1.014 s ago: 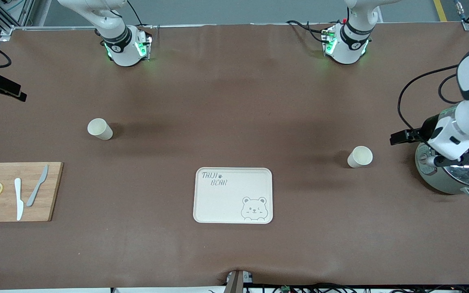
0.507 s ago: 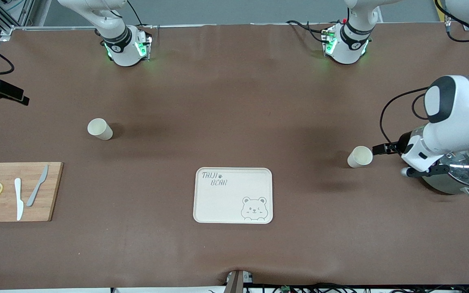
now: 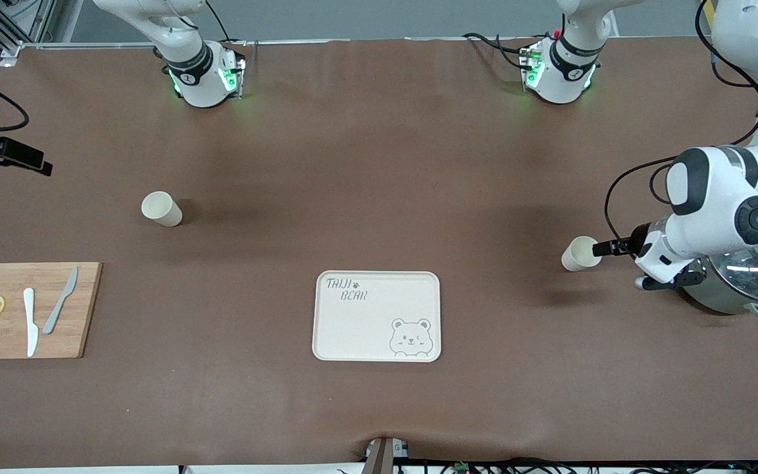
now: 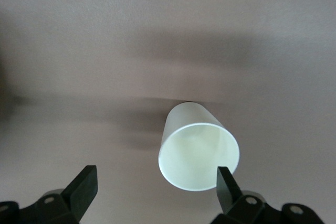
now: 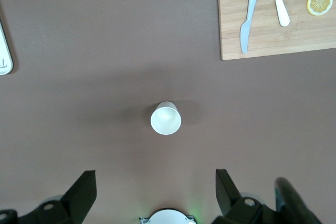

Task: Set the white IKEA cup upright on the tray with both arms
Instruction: 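Close the left gripper on the rim of the lying white cup, then carry the cup to the tray with the left gripper while the right gripper reaches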

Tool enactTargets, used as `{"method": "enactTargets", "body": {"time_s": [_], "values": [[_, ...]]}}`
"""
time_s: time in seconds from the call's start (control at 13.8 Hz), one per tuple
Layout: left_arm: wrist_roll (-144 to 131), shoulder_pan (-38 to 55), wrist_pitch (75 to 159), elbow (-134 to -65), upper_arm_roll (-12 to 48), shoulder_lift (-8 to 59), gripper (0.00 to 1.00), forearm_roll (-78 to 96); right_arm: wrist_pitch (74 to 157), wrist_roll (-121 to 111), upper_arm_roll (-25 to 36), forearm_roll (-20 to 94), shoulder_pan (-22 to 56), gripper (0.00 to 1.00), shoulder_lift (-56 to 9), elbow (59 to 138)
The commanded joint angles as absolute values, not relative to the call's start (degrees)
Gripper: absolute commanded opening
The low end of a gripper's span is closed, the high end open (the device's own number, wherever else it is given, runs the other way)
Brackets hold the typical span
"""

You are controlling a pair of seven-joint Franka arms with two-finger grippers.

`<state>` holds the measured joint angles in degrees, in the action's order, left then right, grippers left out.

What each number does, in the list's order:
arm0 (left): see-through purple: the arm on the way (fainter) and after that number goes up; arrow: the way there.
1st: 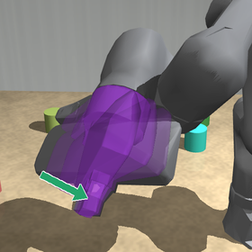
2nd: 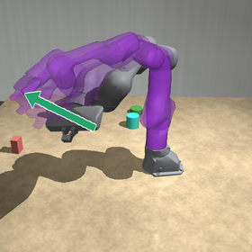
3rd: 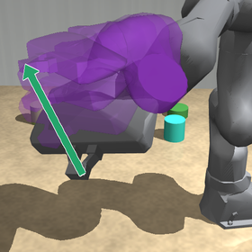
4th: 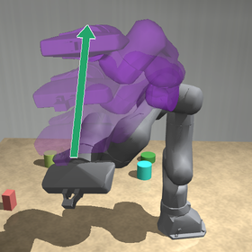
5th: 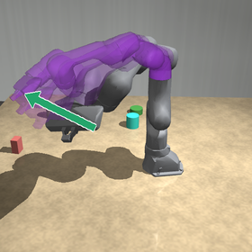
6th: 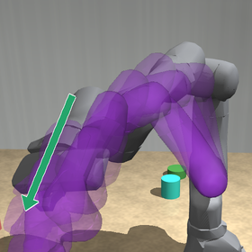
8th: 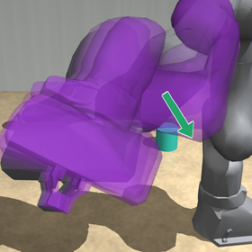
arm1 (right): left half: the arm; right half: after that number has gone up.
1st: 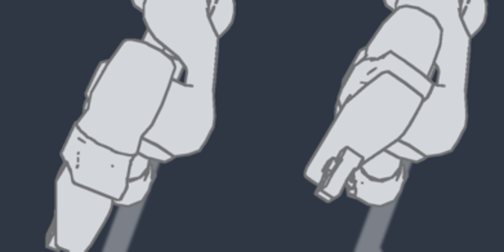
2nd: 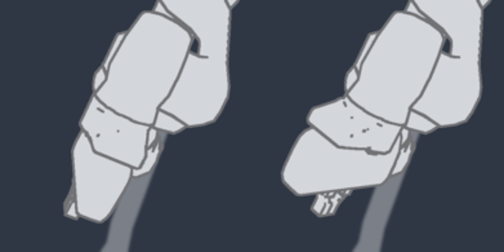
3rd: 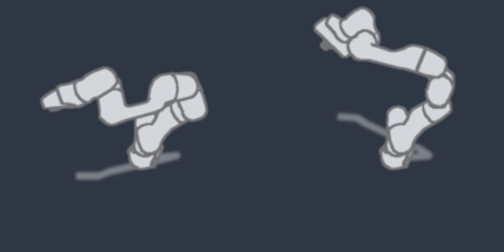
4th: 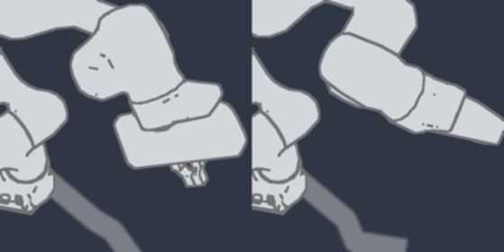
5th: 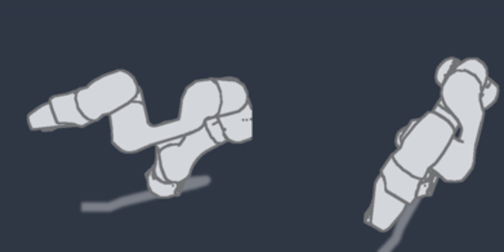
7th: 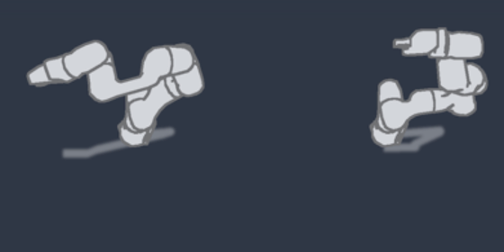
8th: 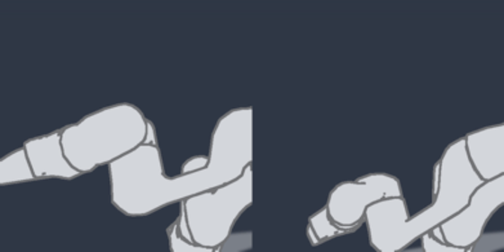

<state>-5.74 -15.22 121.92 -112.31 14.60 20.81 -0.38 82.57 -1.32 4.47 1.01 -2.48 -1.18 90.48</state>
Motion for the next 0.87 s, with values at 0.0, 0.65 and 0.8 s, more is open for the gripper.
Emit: {"method": "enactTargets", "body": {"time_s": [0.0,0.65,0.8], "values": [[-4.7,-15.6,123.5,-114.3,15.0,20.6,0.99,-0.9,81.5,-1.9,4.0,-0.1,-3.2,1.00,-2.0,88.7],[-4.0,-15.6,128.1,-114.2,15.0,25.1,0.39,-0.9,82.2,-2.5,4.0,0.5,-4.7,1.00,-3.4,92.0],[-4.1,-15.6,128.2,-114.1,15.0,25.1,0.13,-0.9,83.8,-2.5,4.0,0.7,-4.9,1.00,-3.3,94.5]]}}
